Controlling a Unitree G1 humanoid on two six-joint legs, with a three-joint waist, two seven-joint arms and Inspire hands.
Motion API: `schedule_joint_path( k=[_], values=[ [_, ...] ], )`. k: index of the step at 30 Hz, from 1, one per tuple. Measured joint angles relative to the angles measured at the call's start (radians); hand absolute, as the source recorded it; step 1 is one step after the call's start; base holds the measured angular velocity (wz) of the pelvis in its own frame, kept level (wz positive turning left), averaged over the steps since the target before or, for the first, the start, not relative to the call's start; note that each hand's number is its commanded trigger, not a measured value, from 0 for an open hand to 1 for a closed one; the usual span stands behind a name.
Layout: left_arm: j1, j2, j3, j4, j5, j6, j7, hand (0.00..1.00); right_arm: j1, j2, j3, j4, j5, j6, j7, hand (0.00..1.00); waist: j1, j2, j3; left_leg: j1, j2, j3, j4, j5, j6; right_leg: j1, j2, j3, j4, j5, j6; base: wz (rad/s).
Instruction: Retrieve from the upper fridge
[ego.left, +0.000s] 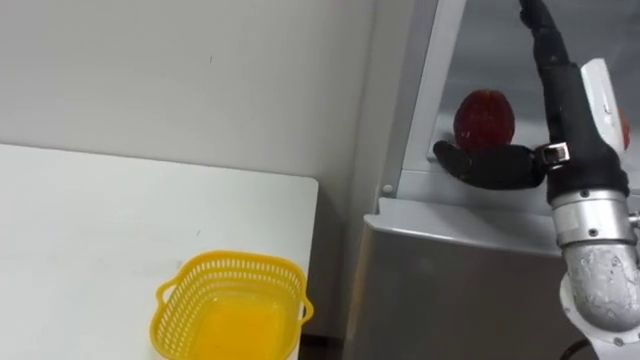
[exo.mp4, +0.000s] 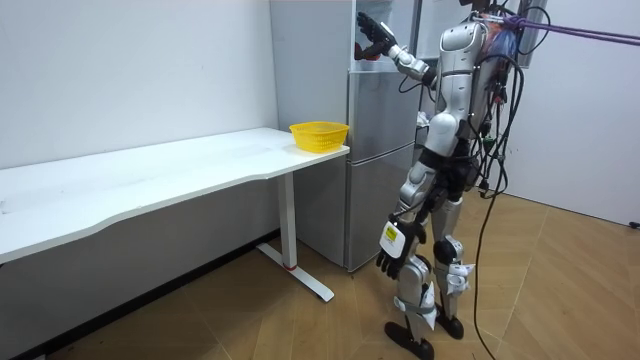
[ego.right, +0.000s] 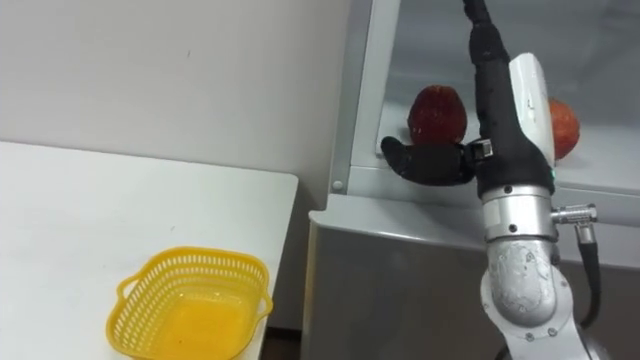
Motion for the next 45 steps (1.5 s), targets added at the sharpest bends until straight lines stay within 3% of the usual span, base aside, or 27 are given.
schedule_joint_path(
  k=[7, 15, 26, 33, 45],
  values=[
    [0.002, 0.000, 0.000, -0.039, 0.000, 0.011, 0.009, 0.00, -0.053, -0.030, 0.012, 0.090, 0.006, 0.007, 0.022, 0.00, -0.002, 0.010, -0.0040, -0.006, -0.001, -0.007, -0.004, 0.000, 0.000, 0.000, -0.001, -0.009, 0.004, 0.000, 0.000, 0.02],
    [0.008, 0.000, 0.000, -0.060, 0.000, 0.033, 0.019, 0.00, -0.053, -0.056, 0.031, 0.108, 0.017, 0.036, 0.066, 0.00, -0.006, -0.002, -0.0126, -0.007, -0.003, -0.013, 0.002, 0.001, 0.001, 0.005, -0.002, -0.012, 0.005, 0.000, 0.000, 0.01],
    [0.006, 0.001, -0.001, -0.058, -0.001, 0.085, -0.010, 0.00, -0.092, -0.071, 0.033, 0.126, 0.033, 0.095, 0.144, 0.00, -0.022, -0.006, -0.0122, -0.035, 0.000, -0.020, 0.028, 0.001, 0.002, -0.010, -0.001, -0.021, 0.011, 0.003, -0.005, 0.03],
    [-0.012, 0.001, -0.001, -0.059, -0.001, 0.103, -0.012, 0.00, -0.144, -0.075, 0.033, 0.204, 0.088, 0.104, 0.190, 0.00, -0.024, -0.006, -0.0104, -0.039, 0.007, -0.013, 0.035, 0.001, 0.002, -0.018, -0.002, -0.014, 0.021, 0.003, -0.006, -0.03],
    [-0.012, 0.000, -0.001, -0.106, -0.002, 0.147, -0.010, 0.00, -0.216, -0.079, 0.026, 0.235, 0.151, 0.185, 0.297, 0.00, -0.047, -0.026, -0.0194, -0.047, 0.000, -0.008, 0.036, 0.002, 0.004, -0.030, -0.003, -0.007, 0.023, 0.003, -0.006, 0.00]
  ],
)
